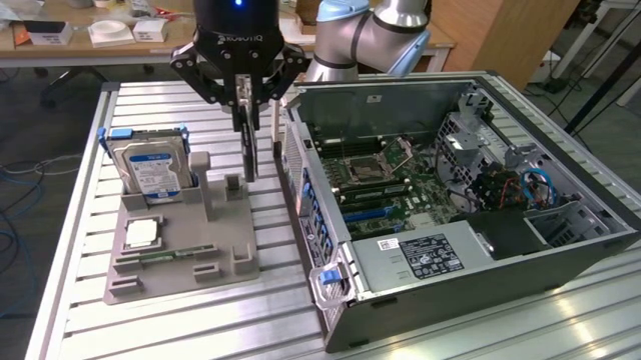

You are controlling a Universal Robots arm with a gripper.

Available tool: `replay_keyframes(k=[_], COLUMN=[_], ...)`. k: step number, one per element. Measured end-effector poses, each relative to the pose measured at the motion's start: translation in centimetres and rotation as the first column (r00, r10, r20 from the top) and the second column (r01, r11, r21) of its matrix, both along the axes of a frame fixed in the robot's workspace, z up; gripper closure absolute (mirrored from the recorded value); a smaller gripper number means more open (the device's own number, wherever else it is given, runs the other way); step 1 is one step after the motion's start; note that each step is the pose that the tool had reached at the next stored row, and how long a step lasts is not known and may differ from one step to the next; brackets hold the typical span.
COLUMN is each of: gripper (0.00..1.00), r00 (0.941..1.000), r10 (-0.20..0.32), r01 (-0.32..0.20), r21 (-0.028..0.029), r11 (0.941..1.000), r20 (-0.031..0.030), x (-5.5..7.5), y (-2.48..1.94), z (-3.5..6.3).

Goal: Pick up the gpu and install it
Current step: 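Pick up the gpu and move the gpu toward the slot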

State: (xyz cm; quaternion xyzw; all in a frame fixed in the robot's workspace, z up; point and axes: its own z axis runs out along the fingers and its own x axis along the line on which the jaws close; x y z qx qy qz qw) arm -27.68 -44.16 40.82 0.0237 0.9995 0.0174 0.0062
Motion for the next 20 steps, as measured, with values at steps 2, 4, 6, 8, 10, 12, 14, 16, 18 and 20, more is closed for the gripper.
replay_keyframes(k=[2,4,6,8,10,12,14,16,18,20], gripper=[0.74,0.74,0.74,0.74,0.74,0.74,0.74,0.74,0.74,0.74], r00=[1.0,1.0,1.0,1.0,1.0,1.0,1.0,1.0,1.0,1.0], r10=[0.0,0.0,0.0,0.0,0.0,0.0,0.0,0.0,0.0,0.0], r01=[0.0,0.0,0.0,0.0,0.0,0.0,0.0,0.0,0.0,0.0], r21=[0.0001,0.0001,0.0002,0.0001,0.0002,0.0001,0.0,0.0,0.0,0.0002], r11=[1.0,1.0,1.0,1.0,1.0,1.0,1.0,1.0,1.0,1.0], r20=[-0.0017,-0.0034,-0.0036,-0.0039,-0.0038,-0.0038,-0.0039,-0.0038,-0.0039,-0.0038], x=[0.0,0.1,0.1,0.2,0.3,0.7,1.1,1.5,1.9,2.4], y=[0.0,0.0,0.0,0.0,0.0,0.0,0.0,0.0,0.0,0.0], z=[-0.01,-0.01,-0.01,0.0,-0.02,-0.02,-0.02,-0.03,-0.03,-0.05])
